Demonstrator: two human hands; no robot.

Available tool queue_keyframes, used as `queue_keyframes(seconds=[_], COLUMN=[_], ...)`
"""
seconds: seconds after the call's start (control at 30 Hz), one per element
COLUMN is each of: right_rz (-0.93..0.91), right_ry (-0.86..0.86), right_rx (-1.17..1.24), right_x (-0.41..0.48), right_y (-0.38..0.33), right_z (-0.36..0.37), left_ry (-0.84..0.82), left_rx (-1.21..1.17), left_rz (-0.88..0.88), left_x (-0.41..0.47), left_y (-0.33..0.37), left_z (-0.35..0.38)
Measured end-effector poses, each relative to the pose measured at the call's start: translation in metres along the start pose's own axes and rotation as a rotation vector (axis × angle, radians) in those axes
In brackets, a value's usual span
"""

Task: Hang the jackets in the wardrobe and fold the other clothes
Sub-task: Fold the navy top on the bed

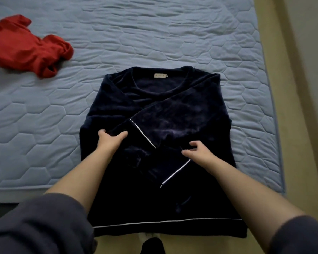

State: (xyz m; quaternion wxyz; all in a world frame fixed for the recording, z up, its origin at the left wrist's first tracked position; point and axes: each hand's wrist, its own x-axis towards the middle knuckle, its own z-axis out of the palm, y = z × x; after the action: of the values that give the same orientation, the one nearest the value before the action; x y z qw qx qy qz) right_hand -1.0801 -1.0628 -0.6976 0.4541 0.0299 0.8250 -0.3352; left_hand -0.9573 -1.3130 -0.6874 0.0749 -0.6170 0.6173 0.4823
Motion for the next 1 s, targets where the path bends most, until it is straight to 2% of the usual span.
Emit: queue_keyframes(seconds=[0.03, 0.1, 0.17, 0.23, 0.27, 0.3, 0.37, 0.43, 0.6, 0.67, 0.73, 0.77, 0.83, 0.87, 1.0], right_rz=[0.008, 0.055, 0.137, 0.209, 0.244, 0.276, 0.318, 0.345, 0.375, 0.368, 0.323, 0.292, 0.272, 0.289, 0.353], right_ry=[0.064, 0.166, 0.154, 0.136, 0.152, 0.185, 0.253, 0.251, 0.214, 0.312, 0.488, 0.570, 0.677, 0.703, 0.727], right_rx=[0.062, 0.281, 0.576, 0.802, 0.865, 0.902, 0.925, 0.891, 0.773, 0.641, 0.430, 0.263, -0.042, -0.121, -0.184], right_x=[0.006, 0.018, 0.024, 0.025, 0.024, 0.023, 0.022, 0.021, 0.031, 0.041, 0.051, 0.056, 0.066, 0.072, 0.103], right_y=[-0.004, -0.013, -0.022, -0.029, -0.030, -0.031, -0.029, -0.030, -0.030, -0.027, -0.026, -0.026, -0.028, -0.028, -0.023], right_z=[0.008, 0.017, 0.021, 0.021, 0.019, 0.018, 0.013, 0.007, -0.009, -0.018, -0.032, -0.039, -0.051, -0.057, -0.082], left_ry=[-0.072, -0.170, -0.278, -0.483, -0.579, -0.647, -0.699, -0.628, -0.365, -0.155, 0.116, 0.185, 0.174, 0.141, 0.010], left_rx=[-0.132, -0.322, -0.511, -0.619, -0.546, -0.365, 0.122, 0.416, 0.476, 0.591, 0.625, 0.606, 0.576, 0.580, 0.539], left_rz=[-0.068, -0.095, -0.074, -0.066, -0.105, -0.159, -0.243, -0.237, -0.032, 0.089, 0.317, 0.439, 0.594, 0.630, 0.609], left_x=[-0.001, -0.004, -0.007, -0.012, -0.015, -0.016, -0.016, -0.008, 0.001, -0.003, -0.011, -0.015, -0.020, -0.020, -0.002], left_y=[0.000, -0.001, -0.006, -0.020, -0.031, -0.044, -0.066, -0.077, -0.061, -0.050, -0.035, -0.025, -0.004, 0.007, 0.057], left_z=[0.004, 0.010, 0.004, -0.018, -0.031, -0.045, -0.064, -0.068, -0.041, -0.028, -0.014, -0.006, 0.017, 0.033, 0.104])
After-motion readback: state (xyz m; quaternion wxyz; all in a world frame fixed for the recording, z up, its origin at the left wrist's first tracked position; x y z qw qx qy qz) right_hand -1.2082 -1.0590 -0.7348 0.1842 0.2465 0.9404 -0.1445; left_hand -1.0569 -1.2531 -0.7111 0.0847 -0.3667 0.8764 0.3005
